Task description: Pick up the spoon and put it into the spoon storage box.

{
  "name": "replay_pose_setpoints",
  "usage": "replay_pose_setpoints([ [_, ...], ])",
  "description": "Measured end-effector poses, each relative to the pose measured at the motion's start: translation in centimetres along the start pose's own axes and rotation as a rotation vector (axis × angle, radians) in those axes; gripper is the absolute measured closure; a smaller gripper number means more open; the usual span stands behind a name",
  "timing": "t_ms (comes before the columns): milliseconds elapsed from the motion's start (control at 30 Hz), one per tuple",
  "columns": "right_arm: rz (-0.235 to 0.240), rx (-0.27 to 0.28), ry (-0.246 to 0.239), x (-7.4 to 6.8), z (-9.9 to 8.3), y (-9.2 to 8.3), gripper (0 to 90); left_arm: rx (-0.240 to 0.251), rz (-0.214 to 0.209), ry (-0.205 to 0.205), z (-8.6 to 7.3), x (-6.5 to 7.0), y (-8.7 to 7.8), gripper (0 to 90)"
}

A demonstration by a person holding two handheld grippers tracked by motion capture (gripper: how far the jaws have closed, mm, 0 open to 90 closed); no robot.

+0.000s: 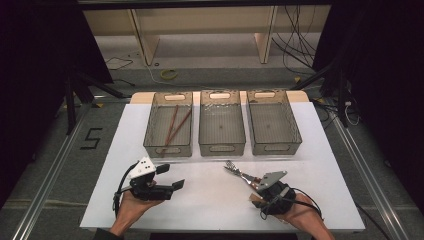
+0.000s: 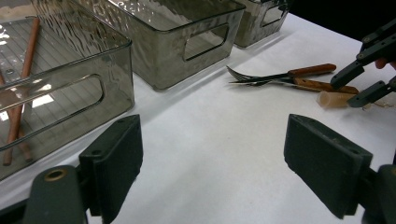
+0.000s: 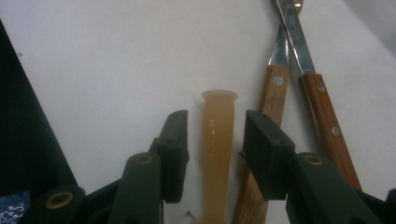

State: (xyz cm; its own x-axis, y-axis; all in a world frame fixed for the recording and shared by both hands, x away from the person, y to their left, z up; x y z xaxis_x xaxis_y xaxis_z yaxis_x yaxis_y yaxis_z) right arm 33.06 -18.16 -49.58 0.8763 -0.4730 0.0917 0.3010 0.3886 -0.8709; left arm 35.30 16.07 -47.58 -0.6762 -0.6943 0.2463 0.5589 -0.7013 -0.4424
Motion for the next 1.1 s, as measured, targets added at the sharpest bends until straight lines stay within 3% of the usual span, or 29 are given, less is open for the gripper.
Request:
replay_pose_setpoints([
  [167, 0.008, -0.05, -0.014, -0.2, -0.1, 0.7, 66.2, 0.0, 0.003, -0.004, -0.2, -0.1, -0.1, 19.2],
  [300, -0.023, -0.058, -0.028, -0.1, 0.0, 0.8, 72.4, -0.007, 0.003, -0.006, -0.3, -0.1, -0.1, 19.2],
  [633, -0.012, -0.053, -0.043, -0.1, -0.1, 0.6, 74.3, 0.006, 0.011, -0.011, -0.4, -0.4, -0.1, 19.4],
  [800, -0.001, -0.019, -0.039, 0.0, 0.1, 0.1, 74.7, 0.015, 0.01, -0.005, -0.4, -0.4, -0.2, 19.4],
  [1100, 0.017, 0.066, 0.012, 0.5, 0.2, -0.7, 75.0, 0.019, 0.006, 0.003, -0.4, -0.3, -0.1, 19.4],
])
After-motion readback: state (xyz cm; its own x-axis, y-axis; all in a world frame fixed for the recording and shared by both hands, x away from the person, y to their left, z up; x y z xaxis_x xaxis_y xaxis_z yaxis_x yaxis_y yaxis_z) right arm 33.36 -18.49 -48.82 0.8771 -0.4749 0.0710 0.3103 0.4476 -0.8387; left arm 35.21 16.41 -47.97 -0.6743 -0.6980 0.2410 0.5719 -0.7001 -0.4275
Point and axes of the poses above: each handheld gripper's, and its own axes: y roughly forward along the jaws, z roughly out of its top, x roughly to its right, the point moved 4 cm from there along y, roughly forward along the jaws, and after that the axes turned 5 degrees about -y, right-handed, at the moved point
